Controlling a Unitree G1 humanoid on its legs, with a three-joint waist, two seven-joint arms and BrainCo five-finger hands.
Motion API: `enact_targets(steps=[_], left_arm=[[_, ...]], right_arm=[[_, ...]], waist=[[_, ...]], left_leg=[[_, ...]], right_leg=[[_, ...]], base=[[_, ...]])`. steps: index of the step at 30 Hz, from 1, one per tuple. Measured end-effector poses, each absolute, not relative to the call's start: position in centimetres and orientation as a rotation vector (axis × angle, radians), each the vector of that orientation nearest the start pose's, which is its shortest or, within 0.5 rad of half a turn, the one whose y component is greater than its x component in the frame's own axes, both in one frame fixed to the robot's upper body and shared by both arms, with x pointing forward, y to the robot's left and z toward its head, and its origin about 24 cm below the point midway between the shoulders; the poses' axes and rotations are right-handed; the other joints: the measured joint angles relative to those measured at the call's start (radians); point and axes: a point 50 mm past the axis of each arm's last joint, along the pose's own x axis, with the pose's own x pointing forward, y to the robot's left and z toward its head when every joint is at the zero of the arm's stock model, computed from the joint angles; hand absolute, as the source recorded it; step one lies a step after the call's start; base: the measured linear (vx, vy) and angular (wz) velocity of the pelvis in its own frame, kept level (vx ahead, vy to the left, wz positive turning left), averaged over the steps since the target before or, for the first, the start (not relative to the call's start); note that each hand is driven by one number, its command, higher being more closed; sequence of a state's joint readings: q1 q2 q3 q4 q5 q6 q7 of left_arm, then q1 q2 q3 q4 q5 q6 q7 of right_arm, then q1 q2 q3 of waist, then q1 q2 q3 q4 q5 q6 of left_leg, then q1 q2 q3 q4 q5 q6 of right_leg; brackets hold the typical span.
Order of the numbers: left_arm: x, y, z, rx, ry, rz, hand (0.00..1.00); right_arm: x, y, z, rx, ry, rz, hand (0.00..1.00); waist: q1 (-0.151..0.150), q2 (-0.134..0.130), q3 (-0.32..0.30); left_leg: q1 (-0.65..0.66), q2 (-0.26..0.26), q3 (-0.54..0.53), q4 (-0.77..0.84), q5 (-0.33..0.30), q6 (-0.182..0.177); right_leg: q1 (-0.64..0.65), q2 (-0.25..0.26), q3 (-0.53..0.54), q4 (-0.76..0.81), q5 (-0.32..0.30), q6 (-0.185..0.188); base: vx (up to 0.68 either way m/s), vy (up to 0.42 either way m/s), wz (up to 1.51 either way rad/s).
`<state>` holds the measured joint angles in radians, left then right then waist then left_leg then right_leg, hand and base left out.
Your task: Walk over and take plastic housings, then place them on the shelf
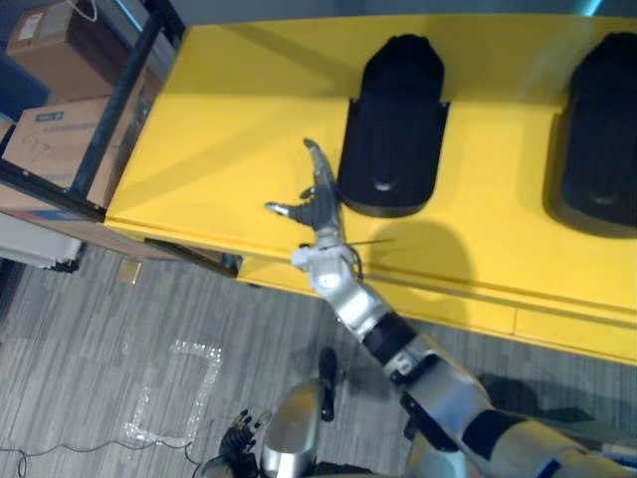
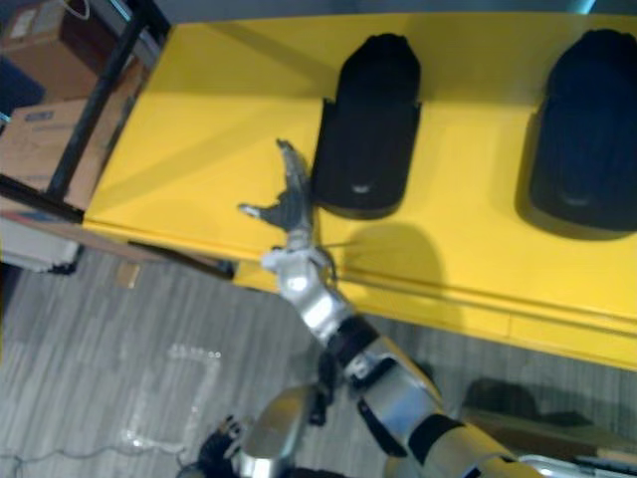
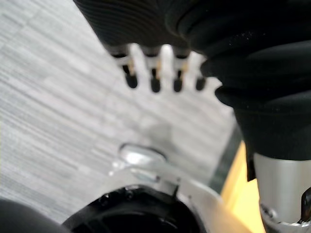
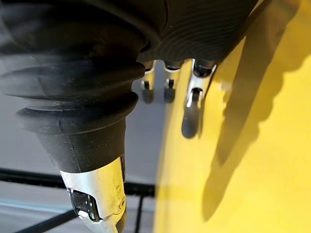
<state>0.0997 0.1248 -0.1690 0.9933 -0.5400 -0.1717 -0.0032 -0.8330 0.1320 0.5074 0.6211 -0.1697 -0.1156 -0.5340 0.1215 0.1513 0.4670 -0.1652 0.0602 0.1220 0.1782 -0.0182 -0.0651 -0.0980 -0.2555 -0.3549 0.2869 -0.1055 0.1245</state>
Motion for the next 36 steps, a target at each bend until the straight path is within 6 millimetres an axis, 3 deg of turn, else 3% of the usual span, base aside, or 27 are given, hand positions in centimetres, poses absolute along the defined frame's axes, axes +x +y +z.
enact_targets(steps=[4, 7, 8, 12, 14, 16, 18, 20, 23, 25, 29, 30, 36], left_arm=[[11.1, 18.5, -15.1, -0.271, 0.910, 0.242, 0.00], [11.1, 19.1, -15.1, -0.243, 0.909, 0.268, 0.00], [10.9, 19.2, -15.1, -0.239, 0.911, 0.276, 0.00], [9.6, 20.6, -15.3, -0.185, 0.945, 0.342, 0.00], [9.0, 21.0, -15.4, -0.160, 0.960, 0.368, 0.00], [8.3, 21.2, -15.5, -0.135, 0.979, 0.392, 0.00], [7.5, 21.6, -15.7, -0.115, 1.007, 0.444, 0.00], [7.3, 21.7, -15.8, -0.111, 1.009, 0.475, 0.00], [7.5, 22.1, -15.6, -0.106, 1.002, 0.494, 0.00], [7.4, 22.3, -15.6, -0.101, 1.007, 0.515, 0.00], [7.1, 22.5, -15.7, -0.111, 1.034, 0.533, 0.00], [7.1, 22.5, -15.8, -0.106, 1.041, 0.530, 0.00], [6.3, 22.5, -16.0, -0.098, 1.076, 0.535, 0.00]], right_arm=[[30.5, 6.4, 14.9, -0.349, -0.558, 0.428, 0.00], [27.3, 8.6, 16.2, -0.307, -0.698, 0.591, 0.00], [26.9, 8.8, 16.5, -0.293, -0.718, 0.606, 0.00], [25.2, 8.8, 18.5, -0.150, -0.789, 0.637, 0.00], [24.7, 8.5, 18.4, -0.090, -0.764, 0.634, 0.00], [24.4, 8.2, 18.0, -0.048, -0.731, 0.635, 0.00], [24.1, 7.1, 18.0, 0.036, -0.687, 0.623, 0.00], [24.4, 5.8, 18.5, 0.086, -0.677, 0.604, 0.00], [25.7, 1.9, 18.4, 0.131, -0.646, 0.535, 0.00], [26.5, -0.9, 17.0, 0.159, -0.563, 0.530, 0.00], [26.0, -2.5, 14.8, 0.102, -0.468, 0.677, 0.00], [25.9, -2.5, 14.3, 0.072, -0.443, 0.716, 1.00], [25.8, -4.1, 12.7, 0.045, -0.367, 0.706, 1.00]], waist=[[0.003, -0.012, -0.003], [0.005, -0.041, -0.007], [0.004, -0.047, -0.010], [-0.001, -0.113, -0.070], [-0.005, -0.135, -0.114], [-0.028, -0.149, -0.147], [-0.049, -0.159, -0.213], [-0.061, -0.163, -0.240], [-0.089, -0.178, -0.275], [-0.093, -0.188, -0.285], [-0.113, -0.198, -0.302], [-0.110, -0.197, -0.306], [-0.105, -0.200, -0.335]], left_leg=[[0.008, 0.010, 0.001, -0.008, 0.000, 0.000], [0.039, 0.020, 0.005, -0.032, 0.003, -0.005], [0.049, 0.021, 0.008, -0.038, 0.004, -0.006], [0.100, 0.033, 0.037, -0.103, 0.017, -0.019], [0.118, 0.037, 0.050, -0.133, 0.023, -0.025], [0.160, 0.037, 0.055, -0.160, 0.024, -0.028], [0.191, 0.041, 0.082, -0.191, 0.026, -0.031], [0.209, 0.045, 0.099, -0.207, 0.026, -0.034], [0.236, 0.047, 0.118, -0.225, 0.026, -0.039], [0.271, 0.048, 0.141, -0.242, 0.027, -0.041], [0.279, 0.048, 0.145, -0.258, 0.035, -0.043], [0.282, 0.048, 0.147, -0.258, 0.035, -0.043], [0.281, 0.048, 0.136, -0.262, 0.038, -0.042]], right_leg=[[0.034, 0.023, -0.004, -0.059, 0.032, 0.000], [0.080, 0.045, -0.011, -0.121, 0.056, -0.003], [0.094, 0.049, -0.015, -0.135, 0.060, -0.003], [0.138, 0.080, -0.005, -0.228, 0.090, -0.007], [0.152, 0.093, 0.002, -0.266, 0.104, -0.009], [0.195, 0.100, 0.002, -0.301, 0.110, -0.007], [0.204, 0.108, 0.013, -0.314, 0.110, -0.007], [0.205, 0.111, 0.028, -0.314, 0.110, -0.007], [0.212, 0.114, 0.039, -0.314, 0.112, -0.007], [0.225, 0.116, 0.062, -0.314, 0.112, -0.007], [0.223, 0.118, 0.066, -0.314, 0.113, -0.007], [0.225, 0.119, 0.068, -0.314, 0.113, -0.007], [0.229, 0.120, 0.065, -0.313, 0.114, -0.008]], base=[[0.02, -0.007, -0.02], [0.04, -0.025, -0.03], [0.05, -0.038, -0.06], [0.07, -0.038, -0.16], [0.11, -0.043, -0.17], [0.13, -0.042, -0.11], [0.11, -0.028, -0.22], [0.05, -0.007, -0.27], [0.02, 0.002, -0.22], [-0.01, 0.013, -0.28], [-0.03, 0.001, -0.06], [0.00, 0.000, 0.00], [0.00, 0.001, 0.02]])
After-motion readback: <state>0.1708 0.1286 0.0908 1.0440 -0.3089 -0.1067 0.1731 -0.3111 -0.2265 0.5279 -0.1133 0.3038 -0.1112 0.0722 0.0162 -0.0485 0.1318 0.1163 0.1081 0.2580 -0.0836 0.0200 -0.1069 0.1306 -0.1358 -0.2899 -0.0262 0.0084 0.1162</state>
